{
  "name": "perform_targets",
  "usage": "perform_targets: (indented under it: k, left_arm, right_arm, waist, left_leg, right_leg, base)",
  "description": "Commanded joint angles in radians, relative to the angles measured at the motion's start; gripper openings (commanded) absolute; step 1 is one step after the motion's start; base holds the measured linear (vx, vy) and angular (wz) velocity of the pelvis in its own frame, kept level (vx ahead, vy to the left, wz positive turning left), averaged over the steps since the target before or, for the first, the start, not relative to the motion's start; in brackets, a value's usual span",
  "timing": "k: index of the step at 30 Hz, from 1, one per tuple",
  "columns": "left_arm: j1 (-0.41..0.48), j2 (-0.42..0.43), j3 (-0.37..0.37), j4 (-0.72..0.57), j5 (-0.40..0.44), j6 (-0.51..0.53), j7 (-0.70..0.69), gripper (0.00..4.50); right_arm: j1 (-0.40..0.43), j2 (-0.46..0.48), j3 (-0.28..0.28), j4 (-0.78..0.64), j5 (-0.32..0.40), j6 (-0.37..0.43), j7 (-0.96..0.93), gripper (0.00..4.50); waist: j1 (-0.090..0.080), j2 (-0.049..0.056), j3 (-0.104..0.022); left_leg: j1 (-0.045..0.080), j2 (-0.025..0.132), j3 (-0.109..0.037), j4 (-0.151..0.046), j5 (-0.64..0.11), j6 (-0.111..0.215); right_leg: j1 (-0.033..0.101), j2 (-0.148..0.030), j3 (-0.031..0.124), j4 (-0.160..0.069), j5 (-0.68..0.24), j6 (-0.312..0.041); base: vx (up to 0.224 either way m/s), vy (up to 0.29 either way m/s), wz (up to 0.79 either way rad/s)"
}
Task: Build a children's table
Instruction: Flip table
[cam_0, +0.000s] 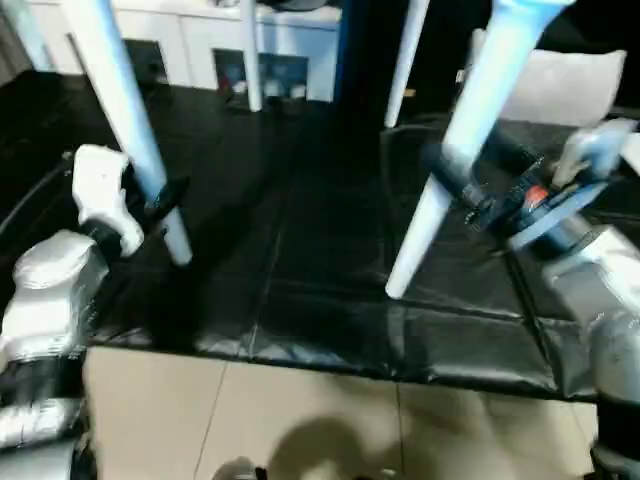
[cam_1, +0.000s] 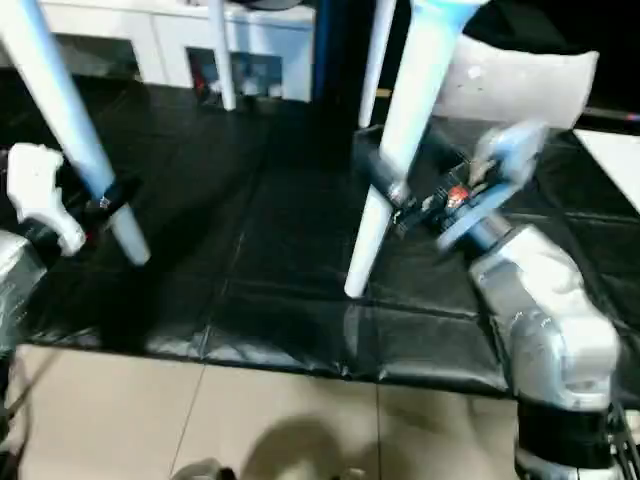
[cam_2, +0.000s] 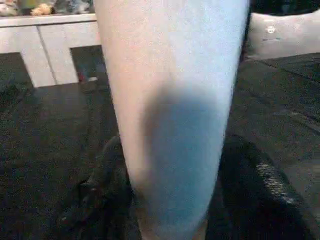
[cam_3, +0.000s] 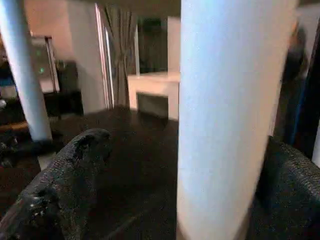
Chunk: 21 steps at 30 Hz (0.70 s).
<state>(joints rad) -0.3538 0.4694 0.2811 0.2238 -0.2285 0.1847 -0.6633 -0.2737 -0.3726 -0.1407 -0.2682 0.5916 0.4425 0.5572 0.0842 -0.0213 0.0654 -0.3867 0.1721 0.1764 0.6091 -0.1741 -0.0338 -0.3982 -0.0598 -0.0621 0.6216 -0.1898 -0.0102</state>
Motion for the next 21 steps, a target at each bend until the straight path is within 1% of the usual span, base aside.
perform_targets:
  k: [1,2,3,4,5,6,7,8,9,10,11,12,13,14,15,16,17,18,19,20,21]
  left_arm:
    - [0.074,0.004,0.010,-0.048,-0.049,-0.009,-0.058,2.87]
    - [0.108,0.003,0.031,-0.073,-0.067,-0.018,-0.062,3.00]
    - [0.125,0.002,0.040,-0.087,-0.076,-0.021,-0.062,3.00]
    - [0.125,0.002,0.040,-0.087,-0.076,-0.021,-0.062,3.17]
    - [0.157,-0.005,0.060,-0.119,-0.098,-0.021,-0.062,3.22]
    - [0.202,-0.018,0.082,-0.175,-0.124,-0.005,-0.054,3.22]
    - [0.233,-0.026,0.096,-0.215,-0.142,0.008,-0.049,3.29]
    - [0.271,-0.039,0.111,-0.259,-0.157,0.025,-0.036,3.39]
    - [0.305,-0.053,0.121,-0.294,-0.163,0.041,-0.011,3.39]
    - [0.316,-0.059,0.125,-0.306,-0.161,0.047,0.006,3.39]
    - [0.336,-0.077,0.121,-0.342,-0.159,0.051,0.036,3.39]
    - [0.357,-0.106,0.100,-0.404,-0.167,0.069,0.074,3.39]
    - [0.372,-0.127,0.085,-0.447,-0.173,0.081,0.099,3.39]
    - [0.384,-0.140,0.051,-0.485,-0.172,0.100,0.109,3.39]
    - [0.407,-0.162,-0.013,-0.551,-0.170,0.134,0.126,3.39]
    - [0.418,-0.191,-0.066,-0.585,-0.149,0.133,0.149,3.39]
    - [0.426,-0.212,-0.100,-0.606,-0.134,0.129,0.165,3.39]
    - [0.433,-0.231,-0.118,-0.620,-0.124,0.126,0.182,3.39]
    - [0.441,-0.270,-0.127,-0.632,-0.112,0.141,0.228,3.39]
    - [0.442,-0.273,-0.127,-0.633,-0.111,0.142,0.231,3.39]
    - [0.446,-0.280,-0.130,-0.632,-0.100,0.144,0.241,3.39]
  right_arm:
    - [0.052,-0.005,0.018,-0.021,-0.008,0.003,0.023,4.50]
    - [0.079,-0.004,0.013,-0.035,-0.010,-0.002,0.022,4.50]
    - [0.095,-0.003,0.011,-0.044,-0.011,-0.006,0.020,4.50]
    - [0.095,-0.003,0.011,-0.044,-0.011,-0.006,0.020,4.50]
    - [0.123,0.000,0.004,-0.059,-0.015,-0.013,0.012,4.50]
    - [0.162,0.003,-0.009,-0.080,-0.017,-0.019,0.000,4.50]
    - [0.190,0.006,-0.017,-0.094,-0.019,-0.026,-0.009,4.50]
    - [0.229,0.015,-0.033,-0.114,-0.030,-0.038,-0.031,4.50]
    - [0.267,0.028,-0.049,-0.135,-0.042,-0.051,-0.058,4.50]
    - [0.281,0.035,-0.054,-0.144,-0.046,-0.056,-0.070,4.50]
    - [0.305,0.047,-0.063,-0.162,-0.058,-0.067,-0.094,4.50]
    - [0.330,0.060,-0.067,-0.185,-0.071,-0.074,-0.120,4.50]
    - [0.347,0.069,-0.069,-0.201,-0.080,-0.079,-0.137,4.50]
    - [0.360,0.078,-0.070,-0.216,-0.084,-0.077,-0.154,4.50]
    - [0.385,0.094,-0.070,-0.244,-0.092,-0.074,-0.181,4.50]
    - [0.407,0.103,-0.068,-0.273,-0.110,-0.071,-0.205,4.50]
    - [0.423,0.109,-0.066,-0.292,-0.123,-0.071,-0.220,4.50]
    - [0.443,0.112,-0.063,-0.311,-0.137,-0.073,-0.234,4.50]
    - [0.475,0.110,-0.052,-0.338,-0.167,-0.071,-0.255,4.50]
    - [0.478,0.110,-0.050,-0.340,-0.168,-0.070,-0.256,4.50]
    - [0.483,0.110,-0.044,-0.344,-0.173,-0.060,-0.264,4.50]
  waist:
    - [0.001,0.007,-0.065]
    - [0.000,0.011,-0.067]
    - [0.000,0.009,-0.071]
    - [0.001,0.009,-0.072]
    - [0.003,0.021,-0.069]
    - [0.003,0.018,-0.067]
    - [0.003,0.019,-0.066]
    - [0.004,0.022,-0.066]
    - [0.004,0.019,-0.062]
    - [0.004,0.020,-0.061]
    - [0.001,0.017,-0.057]
    - [0.001,0.017,-0.055]
    - [0.001,0.016,-0.051]
    - [0.001,0.014,-0.046]
    - [0.001,0.018,-0.045]
    - [0.000,0.018,-0.042]
    - [-0.002,0.012,-0.038]
    - [-0.009,0.013,-0.028]
    - [-0.017,0.022,-0.028]
    - [-0.022,0.018,-0.029]
    - [-0.026,0.018,-0.028]
  left_leg:
    - [0.026,0.063,-0.026,-0.087,-0.283,-0.031]
    - [0.026,0.061,-0.024,-0.089,-0.275,-0.025]
    - [0.027,0.061,-0.022,-0.088,-0.263,-0.019]
    - [0.027,0.062,-0.023,-0.088,-0.253,-0.016]
    - [0.027,0.060,-0.024,-0.090,-0.261,-0.015]
    - [0.028,0.068,-0.025,-0.093,-0.286,-0.025]
    - [0.030,0.067,-0.024,-0.095,-0.298,-0.025]
    - [0.030,0.067,-0.025,-0.095,-0.305,-0.028]
    - [0.029,0.067,-0.023,-0.097,-0.334,-0.030]
    - [0.030,0.066,-0.024,-0.097,-0.350,-0.033]
    - [0.032,0.062,-0.026,-0.098,-0.384,-0.035]
    - [0.035,0.064,-0.029,-0.100,-0.413,-0.045]
    - [0.035,0.067,-0.031,-0.101,-0.429,-0.050]
    - [0.038,0.064,-0.033,-0.101,-0.461,-0.055]
    - [0.041,0.064,-0.037,-0.102,-0.481,-0.061]
    - [0.043,0.063,-0.037,-0.101,-0.495,-0.062]
    - [0.049,0.060,-0.038,-0.098,-0.520,-0.065]
    - [0.057,0.053,-0.041,-0.094,-0.569,-0.070]
    - [0.063,0.050,-0.046,-0.092,-0.597,-0.078]
    - [0.059,0.049,-0.048,-0.094,-0.596,-0.079]
    - [0.058,0.049,-0.051,-0.096,-0.605,-0.077]
  right_leg:
    - [0.031,-0.093,0.057,-0.088,-0.298,-0.149]
    - [0.032,-0.089,0.056,-0.087,-0.274,-0.150]
    - [0.033,-0.085,0.055,-0.086,-0.241,-0.153]
    - [0.033,-0.085,0.055,-0.083,-0.220,-0.157]
    - [0.032,-0.084,0.054,-0.082,-0.219,-0.158]
    - [0.033,-0.088,0.055,-0.086,-0.227,-0.162]
    - [0.031,-0.085,0.054,-0.088,-0.233,-0.163]
    - [0.031,-0.084,0.055,-0.086,-0.227,-0.167]
    - [0.030,-0.084,0.055,-0.094,-0.258,-0.162]
    - [0.029,-0.085,0.055,-0.094,-0.277,-0.159]
    - [0.026,-0.082,0.053,-0.101,-0.338,-0.142]
    - [0.024,-0.086,0.054,-0.107,-0.395,-0.125]
    - [0.023,-0.089,0.055,-0.112,-0.425,-0.118]
    - [0.018,-0.089,0.053,-0.121,-0.491,-0.098]
    - [0.016,-0.089,0.054,-0.125,-0.536,-0.076]
    - [0.012,-0.089,0.053,-0.132,-0.565,-0.063]
    - [0.007,-0.087,0.050,-0.143,-0.622,-0.034]
    - [0.001,-0.083,0.038,-0.161,-0.710,0.000]
    - [0.007,-0.083,0.025,-0.171,-0.751,0.023]
    - [0.015,-0.082,0.020,-0.175,-0.752,0.032]
    - [0.018,-0.081,0.013,-0.179,-0.755,0.040]
  base:
    - [0.000,0.000,0.00]
    - [0.000,0.000,0.00]
    - [0.000,0.000,0.00]
    - [0.000,0.000,0.00]
    - [0.000,0.000,0.00]
    - [0.000,0.000,0.00]
    - [0.000,0.000,0.00]
    - [0.000,0.000,0.00]
    - [0.000,0.000,0.00]
    - [0.000,0.000,0.00]
    - [0.000,0.000,0.00]
    - [0.000,0.000,0.00]
    - [0.000,0.000,0.00]
    - [0.000,0.000,0.00]
    - [0.000,0.000,0.00]
    - [0.000,0.000,0.00]
    - [0.000,0.000,0.00]
    - [-0.051,0.016,-0.01]
    - [-0.051,0.016,-0.01]
    - [0.000,0.000,0.00]
    - [0.000,0.000,0.00]
